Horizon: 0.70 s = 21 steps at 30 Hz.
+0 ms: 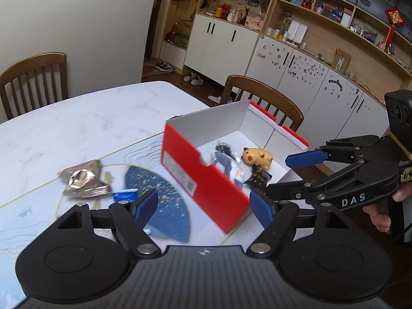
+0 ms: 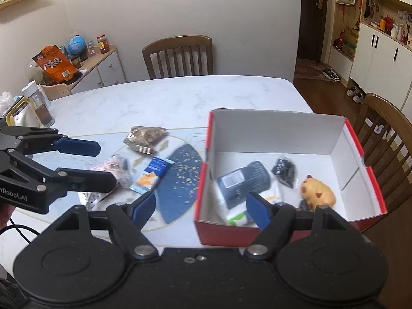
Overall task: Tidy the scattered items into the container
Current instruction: 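Withdraw both tools from the box toward the items on the table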
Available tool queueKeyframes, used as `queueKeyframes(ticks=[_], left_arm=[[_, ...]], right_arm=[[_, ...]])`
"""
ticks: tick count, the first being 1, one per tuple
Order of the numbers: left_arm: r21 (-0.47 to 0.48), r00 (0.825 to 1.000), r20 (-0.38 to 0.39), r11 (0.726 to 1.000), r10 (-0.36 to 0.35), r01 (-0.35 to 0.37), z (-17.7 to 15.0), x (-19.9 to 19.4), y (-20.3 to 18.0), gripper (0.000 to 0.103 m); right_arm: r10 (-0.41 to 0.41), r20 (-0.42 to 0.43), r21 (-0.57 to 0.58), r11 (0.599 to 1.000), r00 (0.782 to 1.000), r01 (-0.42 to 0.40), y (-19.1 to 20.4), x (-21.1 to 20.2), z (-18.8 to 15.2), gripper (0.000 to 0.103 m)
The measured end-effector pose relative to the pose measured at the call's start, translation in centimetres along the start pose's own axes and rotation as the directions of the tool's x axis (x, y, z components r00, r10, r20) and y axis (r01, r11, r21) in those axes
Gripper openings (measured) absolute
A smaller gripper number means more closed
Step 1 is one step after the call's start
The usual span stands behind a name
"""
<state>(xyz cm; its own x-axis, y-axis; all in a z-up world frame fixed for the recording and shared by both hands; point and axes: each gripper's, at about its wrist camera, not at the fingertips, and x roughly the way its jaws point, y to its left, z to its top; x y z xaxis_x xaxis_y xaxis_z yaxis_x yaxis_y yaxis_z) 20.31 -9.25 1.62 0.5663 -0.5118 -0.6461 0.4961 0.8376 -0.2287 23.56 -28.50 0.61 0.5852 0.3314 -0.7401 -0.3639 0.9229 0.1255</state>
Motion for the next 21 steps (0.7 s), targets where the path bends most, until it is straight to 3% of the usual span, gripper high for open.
queueKeyframes(ticks=[11,14,21], left_arm=[[-0.004,1.0,-0.011,1.0,0.011,-0.012,-4.2,-2.1,4.3,0.088],[-0.012,1.0,-0.017,1.0,0.019,-0.02,-5.1,-2.4,5.1,0.102],[-0.034,0.999,-0.036,0.999,0.03,-0.032,-7.2,-2.5,6.6,0.103]], right_arm=[[0.008,0.013,-0.019,1.0,1.0,-0.008,4.5,1.3,-0.2,0.078],[0.016,0.008,-0.033,0.999,1.0,-0.015,5.7,1.9,-0.3,0.078],[0.025,0.002,-0.058,0.998,1.0,-0.024,8.1,3.6,-0.3,0.081]])
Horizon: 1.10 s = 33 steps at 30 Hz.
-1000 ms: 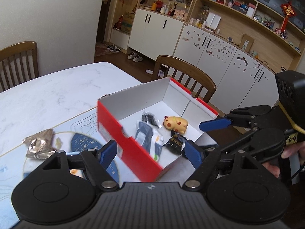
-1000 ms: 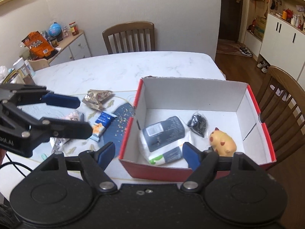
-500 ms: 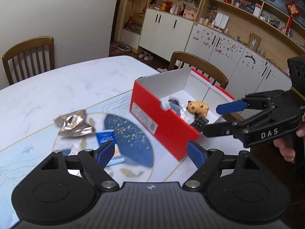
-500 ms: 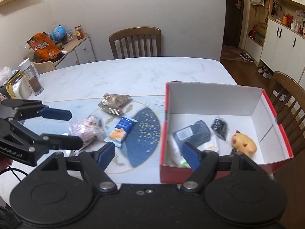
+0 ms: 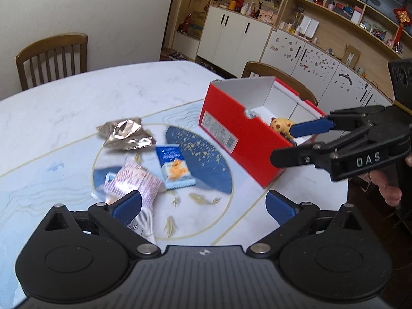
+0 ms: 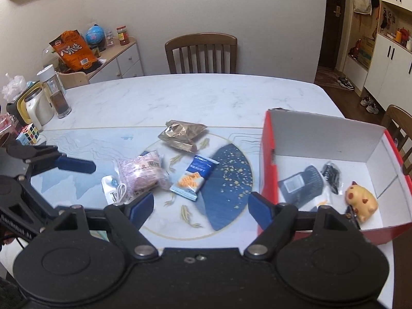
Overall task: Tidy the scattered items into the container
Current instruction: 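Withdraw both tools from the box toward the items on the table, then grasp the white cable with the left tool while the right tool grasps the blue biscuit packet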
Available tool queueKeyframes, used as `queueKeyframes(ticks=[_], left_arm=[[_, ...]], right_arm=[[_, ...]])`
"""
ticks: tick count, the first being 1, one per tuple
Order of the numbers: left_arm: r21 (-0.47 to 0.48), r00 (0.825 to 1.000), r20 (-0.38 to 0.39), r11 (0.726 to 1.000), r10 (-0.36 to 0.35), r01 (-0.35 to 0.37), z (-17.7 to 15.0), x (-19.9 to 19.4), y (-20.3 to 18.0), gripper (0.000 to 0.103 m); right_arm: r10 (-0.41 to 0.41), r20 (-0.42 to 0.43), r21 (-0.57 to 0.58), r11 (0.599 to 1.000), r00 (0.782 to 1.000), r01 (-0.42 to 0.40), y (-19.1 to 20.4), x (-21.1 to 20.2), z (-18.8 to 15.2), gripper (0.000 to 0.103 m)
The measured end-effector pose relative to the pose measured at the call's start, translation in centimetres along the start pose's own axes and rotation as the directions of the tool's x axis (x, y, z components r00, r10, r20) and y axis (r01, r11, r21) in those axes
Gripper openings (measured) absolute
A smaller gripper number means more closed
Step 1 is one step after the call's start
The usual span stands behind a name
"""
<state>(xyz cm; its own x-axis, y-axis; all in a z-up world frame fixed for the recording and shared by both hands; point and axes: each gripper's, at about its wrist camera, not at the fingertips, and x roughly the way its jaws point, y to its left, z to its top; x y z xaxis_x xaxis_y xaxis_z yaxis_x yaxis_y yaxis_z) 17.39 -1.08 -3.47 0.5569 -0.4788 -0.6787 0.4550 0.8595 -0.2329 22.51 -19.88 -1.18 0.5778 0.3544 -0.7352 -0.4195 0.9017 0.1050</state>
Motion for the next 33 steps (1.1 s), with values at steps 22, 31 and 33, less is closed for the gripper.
queueKeyframes(ticks=[22,31,33], left_arm=[[-0.037,0.993,-0.015,0.993,0.115,-0.115,-4.4,2.6,2.5,0.103],[-0.015,0.985,0.02,0.985,0.169,-0.169,-4.9,3.7,2.5,0.102],[-0.023,0.985,0.025,0.985,0.17,-0.169,-5.0,3.8,2.6,0.102]], right_arm=[[-0.037,-0.036,-0.019,0.999,0.999,0.036,1.9,6.2,-0.7,0.081],[-0.051,-0.051,-0.022,0.998,0.997,0.05,1.9,8.7,-0.8,0.081],[-0.07,-0.044,-0.016,0.997,0.997,0.069,1.9,9.3,-0.7,0.081]])
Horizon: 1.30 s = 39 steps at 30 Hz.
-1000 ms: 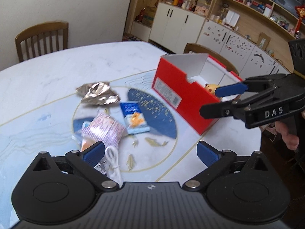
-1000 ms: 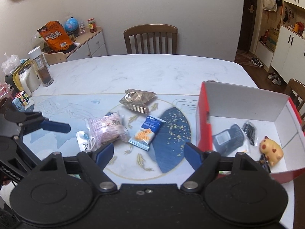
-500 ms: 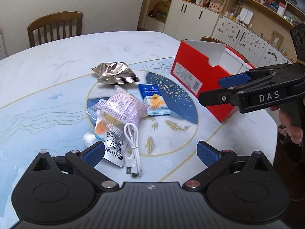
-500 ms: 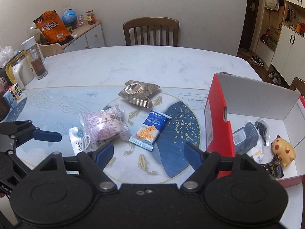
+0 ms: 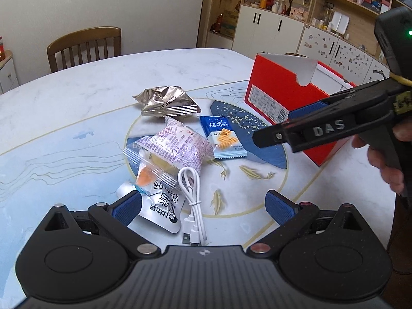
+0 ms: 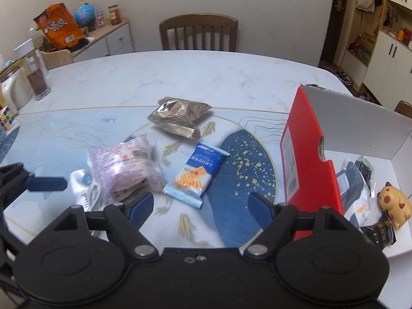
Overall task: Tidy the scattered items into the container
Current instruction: 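Grasp the white cable with the left tool while the right tool grasps the blue biscuit packet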
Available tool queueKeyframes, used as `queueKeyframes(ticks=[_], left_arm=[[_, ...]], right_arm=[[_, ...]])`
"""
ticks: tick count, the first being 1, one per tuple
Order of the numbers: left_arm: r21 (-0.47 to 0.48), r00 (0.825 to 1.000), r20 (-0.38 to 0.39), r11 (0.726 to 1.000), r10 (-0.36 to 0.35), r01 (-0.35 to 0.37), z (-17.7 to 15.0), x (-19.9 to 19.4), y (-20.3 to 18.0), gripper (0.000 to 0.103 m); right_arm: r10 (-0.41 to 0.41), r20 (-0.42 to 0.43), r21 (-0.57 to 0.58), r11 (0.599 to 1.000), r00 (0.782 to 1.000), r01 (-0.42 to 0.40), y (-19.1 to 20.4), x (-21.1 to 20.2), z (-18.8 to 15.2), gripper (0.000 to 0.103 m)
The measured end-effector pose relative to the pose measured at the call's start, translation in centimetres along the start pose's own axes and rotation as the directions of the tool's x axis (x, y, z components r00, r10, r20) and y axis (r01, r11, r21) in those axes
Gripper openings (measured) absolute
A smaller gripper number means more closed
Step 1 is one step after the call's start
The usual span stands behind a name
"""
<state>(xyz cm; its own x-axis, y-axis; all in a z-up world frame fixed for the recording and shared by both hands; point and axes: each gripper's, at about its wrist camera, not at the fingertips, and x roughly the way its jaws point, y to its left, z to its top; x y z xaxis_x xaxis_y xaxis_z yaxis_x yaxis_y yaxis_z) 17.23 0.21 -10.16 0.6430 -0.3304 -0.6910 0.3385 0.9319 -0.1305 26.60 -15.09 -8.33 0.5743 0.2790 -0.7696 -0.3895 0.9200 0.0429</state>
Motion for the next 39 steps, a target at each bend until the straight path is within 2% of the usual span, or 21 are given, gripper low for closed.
queueKeyframes(ticks=[6,15,19,22,25,30,33,35,39], left_arm=[[-0.024,1.0,0.017,1.0,0.004,-0.003,-0.1,0.6,0.2,0.102],[-0.055,1.0,0.012,0.998,-0.006,0.007,-0.3,1.5,0.6,0.093],[-0.055,1.0,0.016,0.999,0.001,0.0,-0.5,1.4,0.6,0.081],[-0.044,1.0,0.018,0.999,0.004,-0.004,-0.7,1.4,0.5,0.08],[-0.051,1.0,0.015,0.999,0.004,-0.004,-0.7,1.5,0.5,0.071],[-0.048,1.0,0.016,0.999,0.01,-0.009,-0.8,1.6,0.7,0.061],[-0.043,1.0,0.017,0.999,0.022,-0.021,-0.8,1.7,0.7,0.046],[-0.047,1.0,0.014,0.999,0.019,-0.018,-0.8,1.7,0.9,0.038],[-0.048,1.0,0.011,0.999,0.01,-0.01,-0.9,1.7,1.1,0.031]], right_arm=[[-0.027,0.004,0.029,0.999,1.0,0.027,-0.2,1.9,0.5,0.08],[-0.052,-0.011,0.053,0.997,0.999,0.053,-0.1,5.1,1.6,0.079],[-0.065,-0.036,0.068,0.995,0.997,0.067,-0.2,6.4,1.7,0.078],[-0.066,-0.045,0.068,0.995,0.997,0.069,-0.1,7.1,1.7,0.078],[-0.069,-0.051,0.068,0.995,0.996,0.072,0.2,7.8,1.9,0.078],[-0.081,-0.072,0.067,0.994,0.994,0.086,0.5,8.8,1.9,0.074],[-0.087,-0.063,0.071,0.993,0.994,0.091,0.6,9.0,1.8,0.073],[-0.086,-0.058,0.068,0.994,0.995,0.09,0.7,9.0,1.8,0.069],[-0.079,-0.046,0.072,0.994,0.996,0.082,0.7,9.0,1.9,0.061]])
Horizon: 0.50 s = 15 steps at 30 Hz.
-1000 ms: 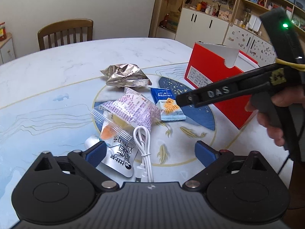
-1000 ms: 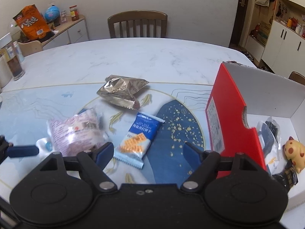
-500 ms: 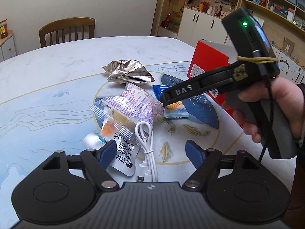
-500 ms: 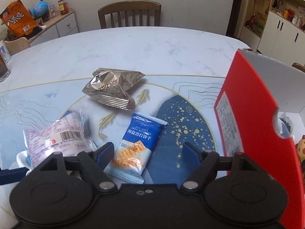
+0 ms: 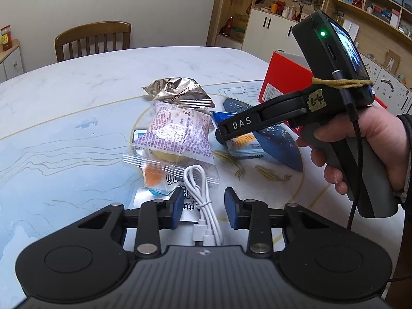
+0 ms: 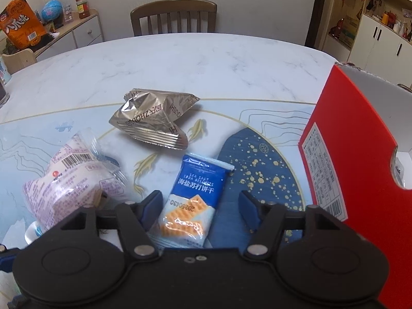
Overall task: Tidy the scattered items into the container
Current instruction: 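Grasp the white cable with the left tool while the right tool grasps the blue biscuit packet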
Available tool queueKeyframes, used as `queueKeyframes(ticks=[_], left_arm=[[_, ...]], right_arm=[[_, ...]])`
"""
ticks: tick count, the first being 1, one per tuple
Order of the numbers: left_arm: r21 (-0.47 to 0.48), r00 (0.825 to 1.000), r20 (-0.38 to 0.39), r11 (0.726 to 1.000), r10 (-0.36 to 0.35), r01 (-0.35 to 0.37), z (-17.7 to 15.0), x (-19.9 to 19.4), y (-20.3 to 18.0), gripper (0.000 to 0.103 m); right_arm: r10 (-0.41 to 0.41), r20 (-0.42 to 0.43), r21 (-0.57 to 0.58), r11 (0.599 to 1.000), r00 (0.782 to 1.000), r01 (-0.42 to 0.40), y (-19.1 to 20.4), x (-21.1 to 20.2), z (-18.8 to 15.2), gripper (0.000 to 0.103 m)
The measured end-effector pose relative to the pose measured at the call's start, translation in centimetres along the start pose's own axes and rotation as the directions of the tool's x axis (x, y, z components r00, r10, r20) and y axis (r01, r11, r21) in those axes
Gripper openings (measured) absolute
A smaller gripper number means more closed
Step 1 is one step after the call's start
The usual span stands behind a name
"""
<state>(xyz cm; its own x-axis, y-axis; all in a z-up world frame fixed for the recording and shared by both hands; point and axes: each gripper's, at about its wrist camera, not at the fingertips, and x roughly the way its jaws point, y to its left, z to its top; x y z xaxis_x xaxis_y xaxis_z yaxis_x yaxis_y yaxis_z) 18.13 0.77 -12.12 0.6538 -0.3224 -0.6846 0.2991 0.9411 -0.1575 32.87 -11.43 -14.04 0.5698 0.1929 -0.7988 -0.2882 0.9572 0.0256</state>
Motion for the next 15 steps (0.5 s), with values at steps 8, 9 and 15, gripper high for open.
queueKeyframes(ticks=[8,9,15], left_arm=[[-0.003,0.999,-0.023,0.999,-0.035,0.035,-0.15,0.39,0.14,0.013],[-0.004,0.999,-0.025,0.999,-0.038,0.038,-0.11,0.42,0.14,0.012],[-0.011,0.998,-0.033,0.999,-0.052,0.051,0.15,0.4,0.06,0.011]], right_arm=[[0.005,0.007,0.003,1.0,1.0,-0.005,-0.04,-0.37,0.16,0.038],[0.005,0.005,0.005,1.0,1.0,-0.005,-0.05,-0.42,0.2,0.037],[0.003,-0.008,0.01,1.0,1.0,-0.003,-0.33,-0.81,0.1,0.036]])
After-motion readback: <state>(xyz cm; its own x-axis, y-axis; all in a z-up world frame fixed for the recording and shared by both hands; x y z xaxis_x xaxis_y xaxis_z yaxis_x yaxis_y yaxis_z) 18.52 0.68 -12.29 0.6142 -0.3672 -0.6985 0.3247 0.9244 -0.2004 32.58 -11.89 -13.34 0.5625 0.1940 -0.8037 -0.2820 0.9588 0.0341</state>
